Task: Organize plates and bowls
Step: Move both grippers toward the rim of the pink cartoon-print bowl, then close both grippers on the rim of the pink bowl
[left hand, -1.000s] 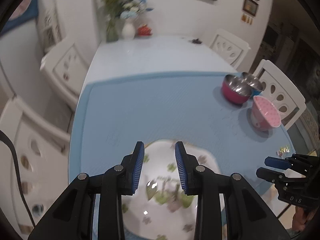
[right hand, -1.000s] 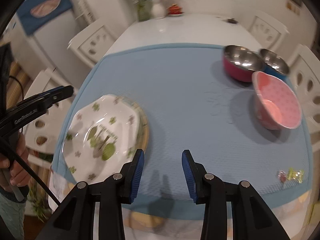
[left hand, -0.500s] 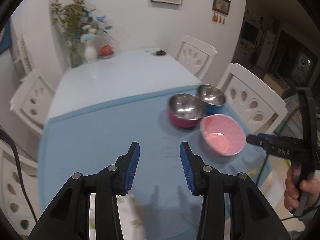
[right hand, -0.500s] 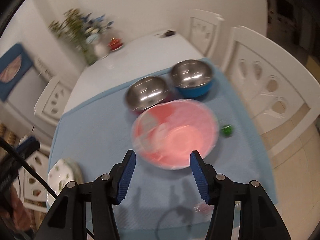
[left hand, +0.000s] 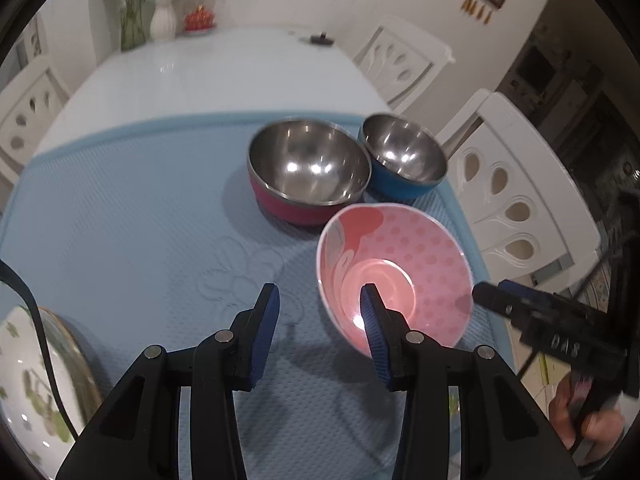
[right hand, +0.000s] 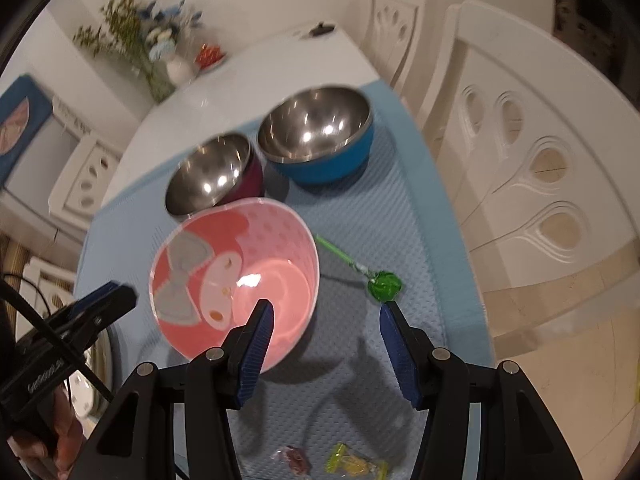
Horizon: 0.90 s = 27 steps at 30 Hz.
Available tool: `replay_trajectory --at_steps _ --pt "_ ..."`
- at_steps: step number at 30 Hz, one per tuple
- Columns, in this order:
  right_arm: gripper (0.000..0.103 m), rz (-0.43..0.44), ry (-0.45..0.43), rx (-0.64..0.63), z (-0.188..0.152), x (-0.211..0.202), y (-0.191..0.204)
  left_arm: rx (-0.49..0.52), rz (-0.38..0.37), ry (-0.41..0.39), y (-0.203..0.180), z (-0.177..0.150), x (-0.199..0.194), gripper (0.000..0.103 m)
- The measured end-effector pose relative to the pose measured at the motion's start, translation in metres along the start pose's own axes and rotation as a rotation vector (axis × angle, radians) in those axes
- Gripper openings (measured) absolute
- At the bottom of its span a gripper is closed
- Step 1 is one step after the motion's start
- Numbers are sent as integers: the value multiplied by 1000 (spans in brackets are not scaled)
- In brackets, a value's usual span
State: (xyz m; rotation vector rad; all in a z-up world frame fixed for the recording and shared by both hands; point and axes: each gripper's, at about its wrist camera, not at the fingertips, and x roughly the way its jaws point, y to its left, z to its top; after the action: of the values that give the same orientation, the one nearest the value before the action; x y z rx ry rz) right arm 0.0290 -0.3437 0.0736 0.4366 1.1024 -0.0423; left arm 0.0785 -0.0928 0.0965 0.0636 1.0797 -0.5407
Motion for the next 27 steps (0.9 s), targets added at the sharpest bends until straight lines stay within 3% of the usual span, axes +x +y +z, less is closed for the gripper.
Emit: replay_trajectory --at_steps 8,20,27 --pt "54 21 69 -69 3 28 4 0 51 23 -9 0 23 39" --pt "51 29 123 -122 9 55 13 -44 59 46 4 8 44 40" --pt "36 37 141 -159 7 67 22 -39 50 68 6 10 56 40"
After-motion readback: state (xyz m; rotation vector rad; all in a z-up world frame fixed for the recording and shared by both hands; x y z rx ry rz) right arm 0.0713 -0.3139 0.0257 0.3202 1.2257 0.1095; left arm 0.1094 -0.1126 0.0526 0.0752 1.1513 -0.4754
